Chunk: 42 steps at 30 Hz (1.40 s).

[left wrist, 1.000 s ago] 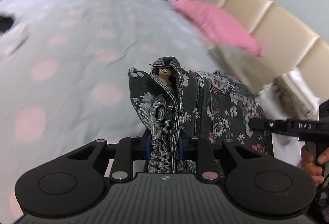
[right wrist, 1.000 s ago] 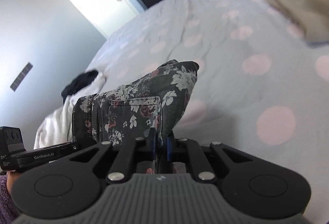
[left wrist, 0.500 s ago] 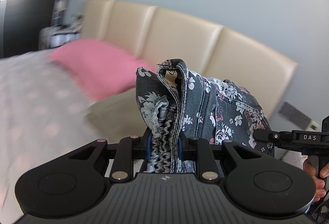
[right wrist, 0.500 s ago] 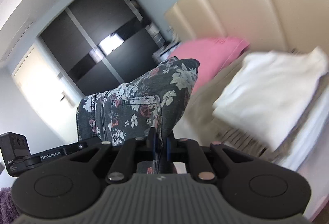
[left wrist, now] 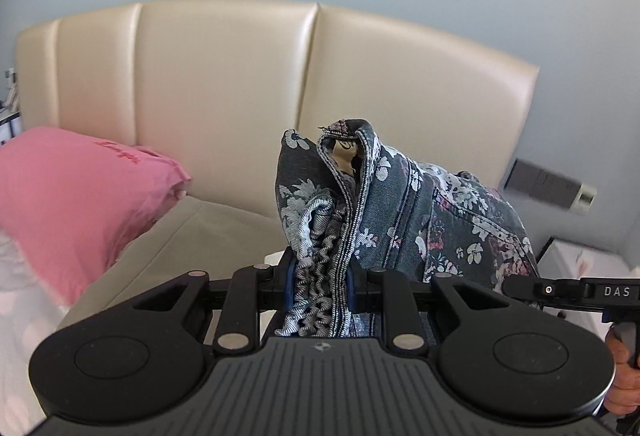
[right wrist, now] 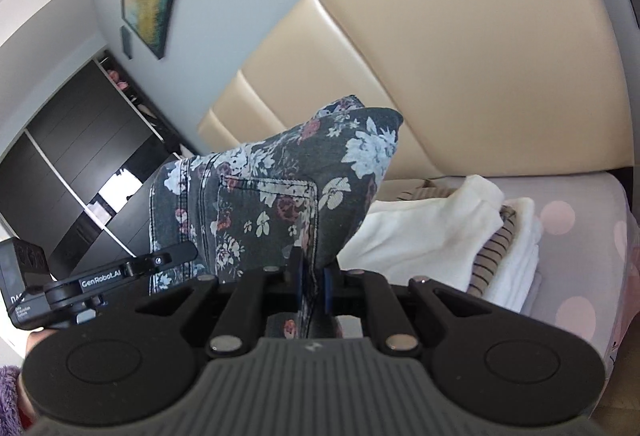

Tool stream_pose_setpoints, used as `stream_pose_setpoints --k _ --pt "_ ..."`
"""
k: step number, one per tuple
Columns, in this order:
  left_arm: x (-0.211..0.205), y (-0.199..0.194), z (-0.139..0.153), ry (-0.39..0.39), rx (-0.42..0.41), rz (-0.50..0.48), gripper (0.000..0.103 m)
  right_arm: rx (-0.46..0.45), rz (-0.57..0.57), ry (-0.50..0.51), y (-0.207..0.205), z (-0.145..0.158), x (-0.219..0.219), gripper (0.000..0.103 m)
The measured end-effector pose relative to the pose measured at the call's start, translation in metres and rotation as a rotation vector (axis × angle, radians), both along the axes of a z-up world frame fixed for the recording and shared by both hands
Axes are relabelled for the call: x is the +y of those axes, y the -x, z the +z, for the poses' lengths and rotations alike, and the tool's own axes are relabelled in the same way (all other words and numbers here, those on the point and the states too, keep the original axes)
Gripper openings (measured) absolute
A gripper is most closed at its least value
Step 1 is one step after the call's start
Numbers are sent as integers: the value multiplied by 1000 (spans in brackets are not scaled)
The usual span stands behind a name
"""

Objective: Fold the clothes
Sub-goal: 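Lift the folded trousers with both grippers and carry them toward the clothes stack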

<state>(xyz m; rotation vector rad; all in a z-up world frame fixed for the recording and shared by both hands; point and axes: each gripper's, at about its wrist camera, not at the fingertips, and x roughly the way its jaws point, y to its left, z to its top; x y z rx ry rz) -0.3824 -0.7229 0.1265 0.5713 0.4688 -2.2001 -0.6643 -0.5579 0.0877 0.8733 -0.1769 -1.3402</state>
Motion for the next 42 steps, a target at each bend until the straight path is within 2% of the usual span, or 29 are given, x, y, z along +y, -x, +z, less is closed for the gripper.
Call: stream_pose_setpoints --k 6,10,14,17,19,21,25,27,28,30,33,36,39,42 --pt "-43 24 -51 -59 -44 -48 21 20 -52 -70 23 -31 -30 11" --pt "-57 32 -82 -88 -71 -59 21 38 -58 -112 31 -52 -44 11" --pt "-66 36 -101 -96 -90 -40 23 54 -62 -145 35 -71 -55 13" --pt "-69 38 -99 -97 -102 -17 28 92 -58 -167 31 -70 -64 24" --pt "-66 39 -90 -80 -128 -1 40 147 -71 -190 28 -61 -68 40" --pt "-57 40 -77 -38 -145 9 46 204 -87 -191 32 -55 -60 41" --pt "-36 35 -46 67 -145 86 48 306 -147 -172 45 -44 -36 41" --pt "-27 32 -35 98 -123 95 44 365 -171 -138 44 -32 -34 41" --pt "-24 33 -32 103 -116 81 30 375 -167 -126 43 -27 -38 41" --pt "-18 36 -34 96 -133 52 16 374 -130 -97 39 -18 -53 40" --pt "-15 42 -52 87 -187 46 13 446 -80 -69 23 -16 -78 35" --pt "-22 44 -76 55 -206 68 10 528 -94 -102 14 -35 -105 29" --pt "-31 40 -96 4 -159 96 10 520 -102 -157 18 -61 -128 21" --pt "-45 39 -115 -46 -133 109 10 480 -80 -184 28 -84 -141 20"
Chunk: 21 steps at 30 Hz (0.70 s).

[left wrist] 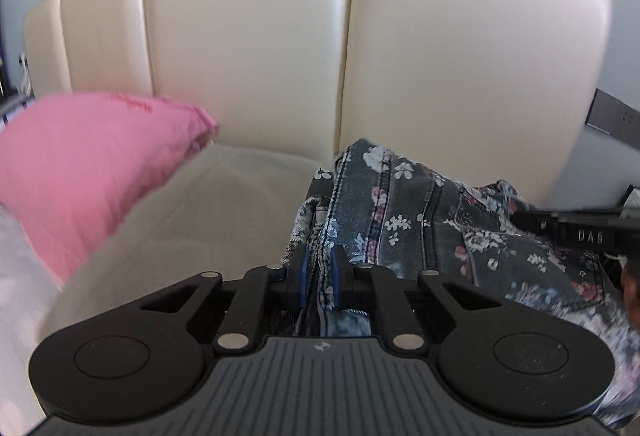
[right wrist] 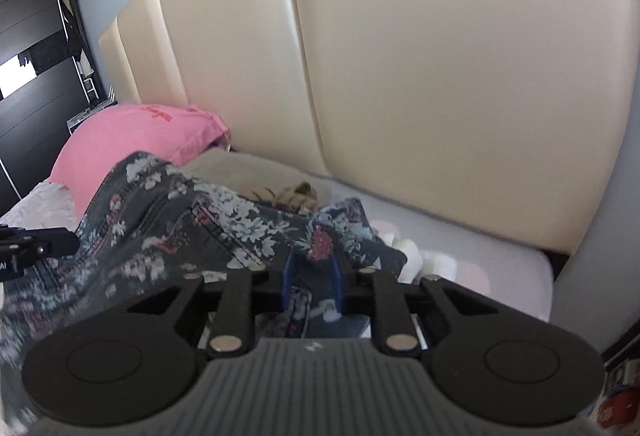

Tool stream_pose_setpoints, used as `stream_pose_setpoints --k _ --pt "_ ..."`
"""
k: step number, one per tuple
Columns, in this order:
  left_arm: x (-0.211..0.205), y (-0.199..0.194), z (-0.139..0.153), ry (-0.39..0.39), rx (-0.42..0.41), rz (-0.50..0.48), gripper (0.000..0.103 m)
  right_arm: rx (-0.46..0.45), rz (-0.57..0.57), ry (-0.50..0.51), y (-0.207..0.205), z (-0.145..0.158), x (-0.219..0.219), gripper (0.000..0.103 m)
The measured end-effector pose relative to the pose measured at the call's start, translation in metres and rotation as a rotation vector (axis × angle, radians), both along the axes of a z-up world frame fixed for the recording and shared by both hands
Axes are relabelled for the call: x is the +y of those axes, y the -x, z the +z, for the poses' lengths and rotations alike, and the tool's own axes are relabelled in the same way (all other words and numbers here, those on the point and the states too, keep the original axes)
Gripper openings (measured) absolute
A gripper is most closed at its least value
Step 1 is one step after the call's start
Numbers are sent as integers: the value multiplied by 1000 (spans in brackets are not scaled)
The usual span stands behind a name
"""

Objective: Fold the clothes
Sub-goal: 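Lift the folded trousers with both grippers and carry them toward the clothes stack, then lower the trousers onto the folded clothes stack and open both grippers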

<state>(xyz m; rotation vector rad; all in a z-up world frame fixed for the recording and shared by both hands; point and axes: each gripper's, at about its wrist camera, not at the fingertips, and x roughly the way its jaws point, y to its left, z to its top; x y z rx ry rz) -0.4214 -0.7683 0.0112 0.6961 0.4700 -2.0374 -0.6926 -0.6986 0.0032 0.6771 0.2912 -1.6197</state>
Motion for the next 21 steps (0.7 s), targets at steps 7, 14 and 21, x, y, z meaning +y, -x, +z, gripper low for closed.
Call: stream_pose_setpoints --k 7,14,21 --pt "-5 0 -2 -23 27 8 10 -38 7 -11 8 -11 -9 20" --pt "30 6 42 71 11 30 10 1 50 20 -5 42 18 42" --pt "77 -4 61 87 -44 10 10 65 179 73 -48 81 95 52"
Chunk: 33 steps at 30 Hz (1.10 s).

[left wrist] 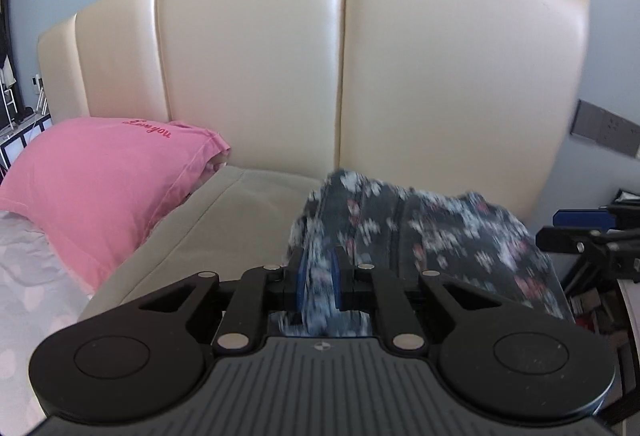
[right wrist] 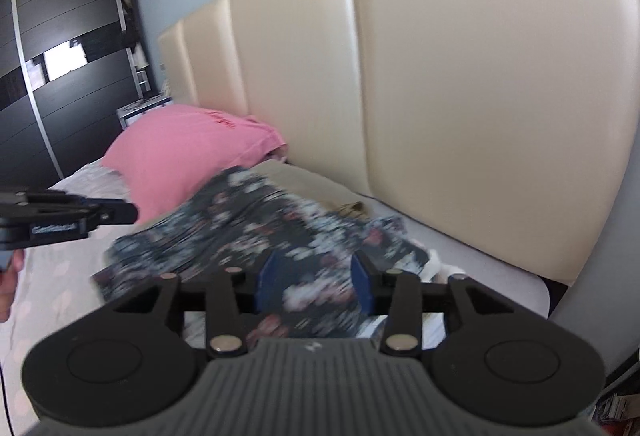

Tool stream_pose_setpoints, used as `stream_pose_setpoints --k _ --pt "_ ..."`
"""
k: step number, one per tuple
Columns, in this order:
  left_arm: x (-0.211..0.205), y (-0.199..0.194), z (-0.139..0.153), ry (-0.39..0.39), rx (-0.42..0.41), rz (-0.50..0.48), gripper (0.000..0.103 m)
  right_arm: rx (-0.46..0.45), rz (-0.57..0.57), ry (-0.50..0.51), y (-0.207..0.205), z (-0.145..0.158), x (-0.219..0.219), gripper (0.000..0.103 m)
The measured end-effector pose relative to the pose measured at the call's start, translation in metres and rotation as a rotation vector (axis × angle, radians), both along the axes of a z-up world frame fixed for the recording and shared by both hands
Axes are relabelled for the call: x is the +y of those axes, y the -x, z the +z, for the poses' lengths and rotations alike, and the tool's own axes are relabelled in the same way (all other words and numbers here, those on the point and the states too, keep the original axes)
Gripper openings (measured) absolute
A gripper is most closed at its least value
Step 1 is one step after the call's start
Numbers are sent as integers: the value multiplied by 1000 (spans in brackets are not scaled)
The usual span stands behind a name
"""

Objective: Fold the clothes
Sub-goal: 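Lower the trousers onto the folded clothes stack and open both grippers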

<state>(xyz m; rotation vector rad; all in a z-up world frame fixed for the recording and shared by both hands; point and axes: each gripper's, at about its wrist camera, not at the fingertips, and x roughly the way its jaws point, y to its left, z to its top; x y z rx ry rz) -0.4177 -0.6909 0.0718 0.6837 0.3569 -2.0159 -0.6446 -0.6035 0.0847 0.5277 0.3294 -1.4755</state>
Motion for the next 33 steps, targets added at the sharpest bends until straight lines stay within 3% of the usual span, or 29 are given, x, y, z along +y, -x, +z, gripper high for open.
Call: stream_pose_setpoints --k 7,12,15,23,28,32,33 --pt "0 -6 -28 -76 -35 49 11 100 65 -107 -31 -36 10 54" --pt "-11 -11 -48 -131 -40 80 12 11 64 -194 -16 -56 -7 66" --pt "-9 -13 -47 -128 -49 89 12 -2 66 -204 -14 -56 -9 66" --pt "44 -2 -7 -38 -114 112 18 40 21 -179 -10 -34 18 64" --pt "96 3 24 20 -107 129 37 31 7 -118 -10 -8 58 72" --pt "135 8 48 66 -112 159 43 34 1 -54 -15 16 93 76" --pt "144 7 53 71 -102 168 49 36 -5 -35 -17 22 102 80"
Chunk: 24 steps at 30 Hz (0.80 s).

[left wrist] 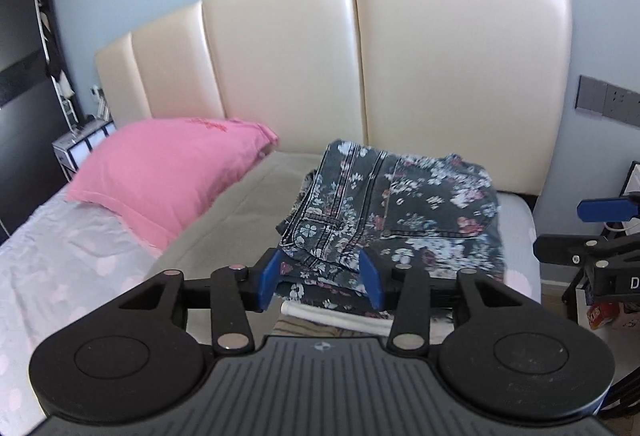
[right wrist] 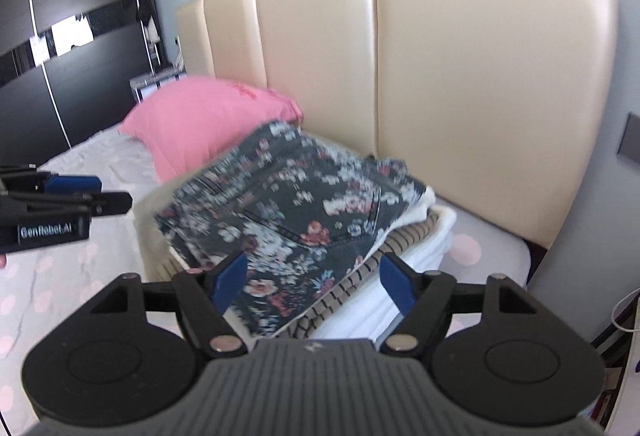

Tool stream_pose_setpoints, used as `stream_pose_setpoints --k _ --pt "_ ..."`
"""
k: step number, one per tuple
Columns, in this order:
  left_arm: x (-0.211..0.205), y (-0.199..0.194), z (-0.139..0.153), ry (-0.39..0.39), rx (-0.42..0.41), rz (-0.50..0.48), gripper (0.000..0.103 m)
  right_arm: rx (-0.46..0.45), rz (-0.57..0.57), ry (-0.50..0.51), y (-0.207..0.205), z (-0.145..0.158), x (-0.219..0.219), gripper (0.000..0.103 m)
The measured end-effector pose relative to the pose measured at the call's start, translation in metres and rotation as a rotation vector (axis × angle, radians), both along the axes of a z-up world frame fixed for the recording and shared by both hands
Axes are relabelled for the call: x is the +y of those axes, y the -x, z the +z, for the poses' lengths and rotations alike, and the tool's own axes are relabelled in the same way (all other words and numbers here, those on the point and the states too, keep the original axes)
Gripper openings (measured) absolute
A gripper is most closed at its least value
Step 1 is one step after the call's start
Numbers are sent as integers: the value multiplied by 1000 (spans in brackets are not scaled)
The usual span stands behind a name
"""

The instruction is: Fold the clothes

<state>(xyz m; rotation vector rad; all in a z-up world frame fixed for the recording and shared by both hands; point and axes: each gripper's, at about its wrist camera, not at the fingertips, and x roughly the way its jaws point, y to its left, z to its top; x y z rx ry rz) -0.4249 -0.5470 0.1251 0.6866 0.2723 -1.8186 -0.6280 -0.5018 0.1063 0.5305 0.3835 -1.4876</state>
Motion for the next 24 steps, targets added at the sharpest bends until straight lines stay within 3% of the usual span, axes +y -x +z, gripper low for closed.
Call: stream_pose_setpoints --k 5,8,13,18,24 --pt "38 -2 21 15 24 45 66 7 -10 82 -9 25 41 82" --pt "62 0 26 70 17 92 77 7 -17 125 -14 33 64 84" --pt "94 -4 26 94 91 150 77 -35 -42 148 -16 33 94 91" --pt "122 -10 7 89 148 205 77 -37 -111 145 -22 17 120 93" --pt "145 -14 -16 49 154 243 77 -36 -161 118 -25 -4 139 93"
